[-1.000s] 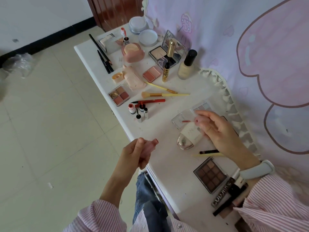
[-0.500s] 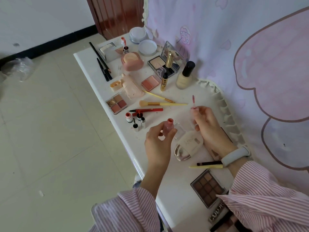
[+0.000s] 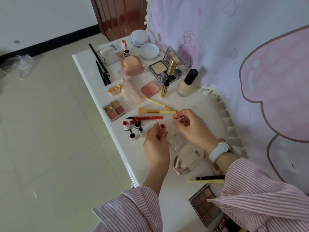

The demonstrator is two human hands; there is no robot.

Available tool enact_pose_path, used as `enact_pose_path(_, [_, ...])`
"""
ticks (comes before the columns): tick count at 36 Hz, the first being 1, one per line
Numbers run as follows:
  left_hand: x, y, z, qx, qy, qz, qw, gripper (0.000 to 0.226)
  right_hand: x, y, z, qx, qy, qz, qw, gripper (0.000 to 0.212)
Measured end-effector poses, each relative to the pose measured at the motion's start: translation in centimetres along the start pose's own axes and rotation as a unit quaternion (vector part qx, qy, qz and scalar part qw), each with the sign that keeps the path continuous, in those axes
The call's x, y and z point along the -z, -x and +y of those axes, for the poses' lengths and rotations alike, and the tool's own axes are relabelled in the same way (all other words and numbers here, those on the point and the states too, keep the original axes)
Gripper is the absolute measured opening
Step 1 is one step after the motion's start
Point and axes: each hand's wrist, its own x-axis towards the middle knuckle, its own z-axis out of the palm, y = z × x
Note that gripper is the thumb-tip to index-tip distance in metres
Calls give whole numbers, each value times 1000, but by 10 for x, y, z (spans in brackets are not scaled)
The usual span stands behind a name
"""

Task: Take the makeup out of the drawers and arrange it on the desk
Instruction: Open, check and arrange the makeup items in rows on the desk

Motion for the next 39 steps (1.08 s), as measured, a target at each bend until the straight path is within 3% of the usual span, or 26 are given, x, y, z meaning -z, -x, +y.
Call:
enact_pose_path(5, [1, -4, -2, 9, -2, -16, 1000, 44, -3, -8, 8, 72, 101, -11, 992, 19])
enact_pose_path(12, [1, -6, -6, 3, -4, -31, 1000, 46, -4, -8, 15, 98, 163, -23, 981, 26])
enact_pose_path(23, [4, 2, -9, -48, -41, -20, 998, 56, 2, 4, 19, 53, 187, -3, 981, 44])
enact_pose_path(28, [10, 21, -19, -104, -44, 10, 994, 44, 4, 28, 13, 37, 256, 14, 966, 32])
enact_pose_path(34, [18, 42, -33, -153, -53, 14, 987, 31, -6, 44, -4, 8, 372, -61, 926, 60])
enact_pose_path(39, [31, 54, -40, -194, -67, 17, 979, 19, -19, 47, -5, -11, 422, -43, 906, 58])
